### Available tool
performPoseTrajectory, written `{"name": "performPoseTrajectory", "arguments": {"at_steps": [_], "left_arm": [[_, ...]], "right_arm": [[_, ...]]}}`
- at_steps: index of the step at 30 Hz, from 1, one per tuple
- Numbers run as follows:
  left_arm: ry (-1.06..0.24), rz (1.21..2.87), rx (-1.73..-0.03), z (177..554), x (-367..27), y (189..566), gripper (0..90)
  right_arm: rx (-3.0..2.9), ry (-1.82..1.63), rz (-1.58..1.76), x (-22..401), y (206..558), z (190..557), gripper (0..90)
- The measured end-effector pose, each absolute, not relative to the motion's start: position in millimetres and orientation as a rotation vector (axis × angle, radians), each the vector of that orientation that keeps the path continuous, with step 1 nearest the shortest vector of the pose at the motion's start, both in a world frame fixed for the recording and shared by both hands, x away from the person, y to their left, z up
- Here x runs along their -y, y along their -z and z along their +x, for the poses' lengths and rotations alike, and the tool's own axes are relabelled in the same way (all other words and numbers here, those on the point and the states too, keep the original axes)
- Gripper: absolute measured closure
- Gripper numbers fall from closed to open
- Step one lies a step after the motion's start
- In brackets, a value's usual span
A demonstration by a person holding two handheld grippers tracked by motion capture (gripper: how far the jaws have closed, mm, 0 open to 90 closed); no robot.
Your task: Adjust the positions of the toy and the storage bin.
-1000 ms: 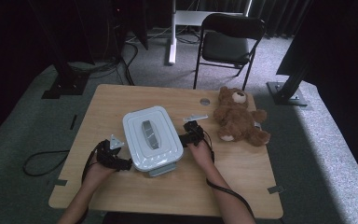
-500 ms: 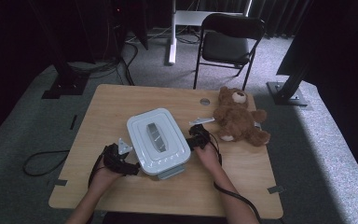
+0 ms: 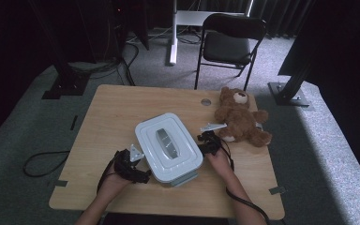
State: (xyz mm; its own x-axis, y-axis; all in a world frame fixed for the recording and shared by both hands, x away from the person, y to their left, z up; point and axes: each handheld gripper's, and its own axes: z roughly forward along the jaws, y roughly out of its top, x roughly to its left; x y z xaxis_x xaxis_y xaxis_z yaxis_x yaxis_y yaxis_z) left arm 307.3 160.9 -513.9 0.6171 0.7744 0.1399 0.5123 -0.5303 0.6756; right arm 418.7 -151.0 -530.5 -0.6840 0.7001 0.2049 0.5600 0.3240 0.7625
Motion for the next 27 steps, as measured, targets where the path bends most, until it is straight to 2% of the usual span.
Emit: {"name": "performPoseTrajectory", "arguments": {"at_steps": [6, 8, 11, 16, 27], "left_arm": [[-0.543, 2.226, -0.993, 305, -159, 517, 0.9], [-0.538, 2.189, -1.02, 305, -162, 518, 0.8], [-0.51, 2.173, -1.047, 306, -169, 520, 0.8], [-0.475, 2.127, -1.061, 304, -186, 521, 0.9], [-0.483, 2.084, -1.081, 291, -222, 517, 0.9]], "right_arm": [[-2.424, -1.272, 1.141, 159, 530, 414, 18.7], [-2.413, -1.279, 1.128, 164, 532, 412, 13.5], [-2.391, -1.317, 1.122, 169, 536, 406, 12.4], [-2.367, -1.287, 1.092, 175, 538, 390, 12.7], [-2.322, -1.223, 1.113, 202, 547, 360, 12.7]]}}
